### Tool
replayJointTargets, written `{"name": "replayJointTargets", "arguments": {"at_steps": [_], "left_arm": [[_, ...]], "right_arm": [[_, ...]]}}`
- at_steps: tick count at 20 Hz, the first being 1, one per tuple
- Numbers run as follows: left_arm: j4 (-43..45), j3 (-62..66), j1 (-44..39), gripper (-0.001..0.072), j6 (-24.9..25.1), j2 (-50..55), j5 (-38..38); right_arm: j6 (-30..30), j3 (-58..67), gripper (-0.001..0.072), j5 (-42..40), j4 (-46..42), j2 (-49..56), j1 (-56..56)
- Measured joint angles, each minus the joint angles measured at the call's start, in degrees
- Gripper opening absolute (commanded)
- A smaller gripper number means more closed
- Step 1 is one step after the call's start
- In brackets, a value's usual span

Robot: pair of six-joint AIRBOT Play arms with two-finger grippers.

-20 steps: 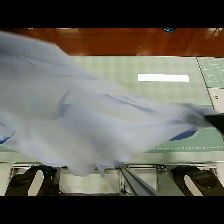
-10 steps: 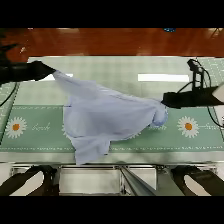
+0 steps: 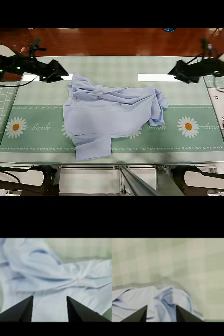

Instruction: Fold the shirts.

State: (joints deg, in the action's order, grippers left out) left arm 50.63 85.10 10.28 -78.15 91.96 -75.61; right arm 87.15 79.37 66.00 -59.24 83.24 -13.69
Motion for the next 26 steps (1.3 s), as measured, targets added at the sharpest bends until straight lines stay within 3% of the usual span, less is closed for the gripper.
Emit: {"name": "replayJointTargets", "arguments": {"at_steps": [4,10,15,19,20,22,26], "left_arm": [[5.6,-7.0,8.2,0.0509,-2.4,-6.5,-5.2],[5.1,-38.0,14.4,0.0508,1.1,-22.9,-2.0],[3.4,-53.2,13.4,0.0508,3.4,-27.1,1.0],[0.5,-57.0,6.8,0.0506,3.6,-25.6,4.1],[-0.1,-57.4,4.4,0.0477,2.9,-25.0,5.2],[-0.8,-57.5,0.2,0.0022,1.2,-23.8,7.9],[-1.4,-55.0,-4.6,0.0020,0.7,-22.2,11.8]], "right_arm": [[-1.2,-5.8,0.0409,7.1,-5.1,-6.3,-10.1],[-8.2,-39.3,0.0409,1.6,2.1,-24.6,-14.1],[-12.3,-51.2,0.0409,1.7,6.4,-34.9,-14.6],[-13.6,-53.5,0.0409,3.9,7.0,-37.5,-14.7],[-13.7,-53.8,0.0409,4.4,7.0,-37.8,-14.7],[-13.7,-54.1,0.0409,4.9,7.1,-38.1,-14.7],[-13.6,-57.2,0.0409,6.5,6.0,-38.4,-14.7]]}}
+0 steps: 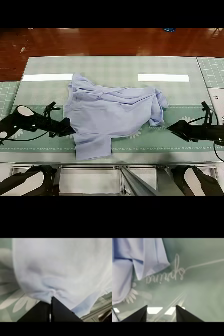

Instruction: Fold the shirts.

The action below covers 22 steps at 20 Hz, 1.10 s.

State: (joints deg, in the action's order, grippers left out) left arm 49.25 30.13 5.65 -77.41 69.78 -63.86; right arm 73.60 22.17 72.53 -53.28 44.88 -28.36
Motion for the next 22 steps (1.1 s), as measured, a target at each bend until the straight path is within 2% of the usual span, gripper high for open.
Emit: {"name": "replayJointTargets", "arguments": {"at_steps": [6,15,22], "left_arm": [[-0.4,4.3,-1.5,0.0020,0.2,0.5,0.6],[-0.4,5.2,-1.7,0.0019,0.2,0.6,0.7],[-0.4,5.3,-1.7,0.0020,0.2,0.6,-0.4]], "right_arm": [[0.9,-4.5,0.0409,-3.0,3.8,0.8,0.0],[-6.2,-5.4,0.0411,-12.5,15.5,11.2,0.0],[-9.2,0.2,0.0418,-15.0,16.7,16.4,0.0]]}}
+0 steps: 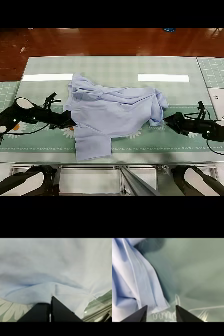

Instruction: Fold the shirts.

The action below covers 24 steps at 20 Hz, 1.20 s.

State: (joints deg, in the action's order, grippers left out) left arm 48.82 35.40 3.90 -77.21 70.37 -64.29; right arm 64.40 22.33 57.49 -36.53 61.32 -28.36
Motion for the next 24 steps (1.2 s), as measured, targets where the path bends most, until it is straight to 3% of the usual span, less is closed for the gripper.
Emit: {"name": "replayJointTargets", "arguments": {"at_steps": [8,9,12,18,24], "left_arm": [[0.0,0.0,0.0,0.0020,0.0,0.0,-0.2],[0.0,0.0,0.0,0.0020,0.0,0.0,-0.2],[0.0,0.0,0.0,0.0020,0.0,0.0,-0.2],[0.0,4.7,2.1,0.0020,0.9,-0.6,-1.8],[-10.0,30.3,13.0,0.0020,1.4,-4.5,-3.7]], "right_arm": [[-0.3,2.5,0.0415,-1.3,0.9,4.1,5.4],[0.0,3.0,0.0373,-1.8,1.3,5.4,7.8],[1.1,6.0,0.0028,-4.1,1.4,9.4,14.4],[2.3,18.9,0.0027,1.0,-0.2,10.8,19.6],[10.1,49.9,0.0027,10.5,-11.0,2.8,18.1]]}}
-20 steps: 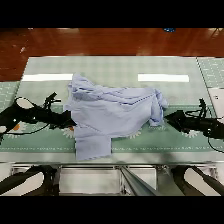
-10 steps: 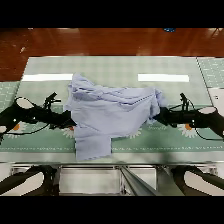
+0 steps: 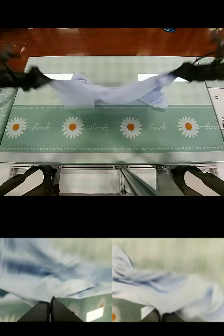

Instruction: Fold the shirts.

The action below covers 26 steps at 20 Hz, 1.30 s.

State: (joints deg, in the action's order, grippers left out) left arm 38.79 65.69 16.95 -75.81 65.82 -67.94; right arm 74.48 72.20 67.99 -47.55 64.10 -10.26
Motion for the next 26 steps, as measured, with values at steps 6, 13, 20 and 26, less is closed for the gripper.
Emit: {"name": "replayJointTargets", "arguments": {"at_steps": [6,13,20,26], "left_arm": [[-11.2,32.7,8.9,0.0020,0.2,-4.3,-1.6],[-1.5,45.4,11.9,0.0019,-1.1,-19.0,-2.9],[32.0,44.3,-12.6,0.0020,-8.9,-28.4,-6.8],[40.8,25.0,-20.3,0.0020,-12.1,-24.4,-7.5]], "right_arm": [[3.3,28.4,0.0027,6.8,-6.1,-9.7,-0.8],[9.0,35.3,0.0027,10.9,-19.3,-26.5,-0.8],[13.7,32.4,0.0027,22.8,-25.1,-32.6,-0.8],[13.4,6.5,0.0027,17.3,-17.4,-32.8,-0.8]]}}
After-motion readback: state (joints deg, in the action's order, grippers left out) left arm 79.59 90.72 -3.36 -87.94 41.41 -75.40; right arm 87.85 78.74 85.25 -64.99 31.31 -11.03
